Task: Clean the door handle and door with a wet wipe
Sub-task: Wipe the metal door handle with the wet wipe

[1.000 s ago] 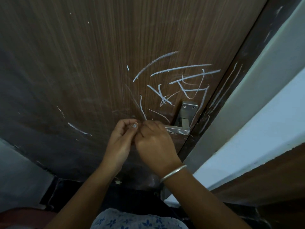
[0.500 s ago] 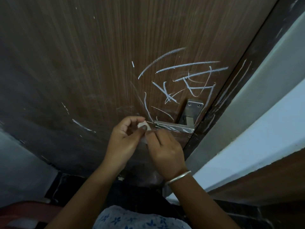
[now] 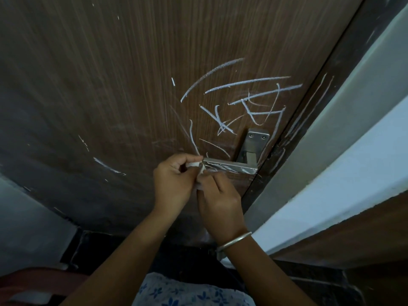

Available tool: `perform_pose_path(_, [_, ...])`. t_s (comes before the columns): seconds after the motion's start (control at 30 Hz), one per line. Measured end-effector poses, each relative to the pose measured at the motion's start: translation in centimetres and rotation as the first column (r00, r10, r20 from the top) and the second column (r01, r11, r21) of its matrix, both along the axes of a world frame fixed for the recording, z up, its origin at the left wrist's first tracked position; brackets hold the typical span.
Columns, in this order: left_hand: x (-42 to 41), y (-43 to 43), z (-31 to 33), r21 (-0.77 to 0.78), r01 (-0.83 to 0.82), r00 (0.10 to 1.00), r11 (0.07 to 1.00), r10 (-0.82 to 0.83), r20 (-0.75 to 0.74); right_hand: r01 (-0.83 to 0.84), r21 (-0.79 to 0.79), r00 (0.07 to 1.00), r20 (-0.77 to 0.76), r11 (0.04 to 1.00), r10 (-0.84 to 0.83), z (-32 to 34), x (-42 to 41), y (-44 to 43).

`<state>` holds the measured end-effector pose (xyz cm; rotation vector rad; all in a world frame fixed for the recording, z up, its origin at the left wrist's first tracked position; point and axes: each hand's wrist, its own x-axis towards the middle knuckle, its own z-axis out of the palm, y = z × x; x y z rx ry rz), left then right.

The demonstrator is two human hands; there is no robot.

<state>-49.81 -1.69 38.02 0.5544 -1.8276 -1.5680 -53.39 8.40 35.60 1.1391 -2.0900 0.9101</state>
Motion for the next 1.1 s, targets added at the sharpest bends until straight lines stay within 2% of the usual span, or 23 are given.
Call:
perform_pose_path(0.23, [0.1,0.4,-0.4,0.067,-0.008,1.000,0.998,0.010,-0.028,-0.023,-0.053,0.996,0.085,0.998,0.028,-0.2,0.0,0.3])
perform_pose_path(0.4, [0.3,0.2,0.1,-0.086,0.016,1.000,0.996,-0.016,-0.005,-0.058,-0.121,0.988,0.137,0.991,0.074,-0.6,-0.4,0.3])
perform_pose_path(0.47, [0.6,0.2,-0.1,-0.116,0.030,0.999,0.993,-0.027,0.026,-0.052,-0.210,0.963,0.248,0.976,0.105,-0.9,-0.1,0.3])
perform_pose_path(0.5, [0.7,0.2,-0.3,-0.102,0.035,0.999,0.994,-0.031,0.034,-0.017,-0.274,0.928,0.355,0.962,0.117,-1.1,0.1,0.3])
perform_pose_path(0.53, [0.7,0.3,-0.4,-0.088,0.034,0.999,0.996,-0.030,0.041,0.044,-0.339,0.859,0.493,0.940,0.138,-1.1,0.4,0.1])
perform_pose_path(0.57, [0.8,0.3,-0.4,-0.085,0.029,0.999,0.996,-0.025,0.047,0.117,-0.392,0.748,0.639,0.912,0.179,-1.1,0.6,-0.1])
perform_pose_path(0.63, [0.9,0.4,-0.5,-0.106,0.016,0.999,0.994,-0.011,0.052,0.238,-0.485,0.451,0.822,0.842,0.346,-0.9,0.7,-0.7])
perform_pose_path(0.67, [0.9,0.4,-0.5,-0.117,0.012,0.999,0.993,-0.005,0.054,0.282,-0.531,0.309,0.839,0.799,0.448,-0.9,0.6,-0.9])
perform_pose_path(0.73, [1.0,0.4,-0.4,-0.137,0.016,0.998,0.990,-0.008,0.056,0.345,-0.611,0.062,0.772,0.713,0.632,-0.8,0.2,-1.1])
perform_pose_path(0.8, [1.1,0.2,-0.3,-0.147,0.044,0.997,0.988,-0.035,0.066,0.388,-0.644,-0.119,0.675,0.660,0.728,-0.7,-0.1,-1.4])
perform_pose_path(0.93, [1.4,-0.2,0.1,-0.131,0.065,0.995,0.989,-0.055,0.080,0.597,-0.558,-0.312,0.500,0.576,0.808,-0.1,-0.7,-2.1])
perform_pose_path(1.0, [1.7,-0.5,0.7,-0.225,0.071,0.995,0.972,-0.053,0.087,0.690,-0.493,-0.379,0.378,0.531,0.844,0.1,-1.2,-2.1])
perform_pose_path(1.1, [1.9,-0.4,1.4,-0.448,0.134,0.990,0.884,-0.102,0.095,0.691,-0.519,-0.439,0.252,0.503,0.863,1.0,-1.6,-1.5])
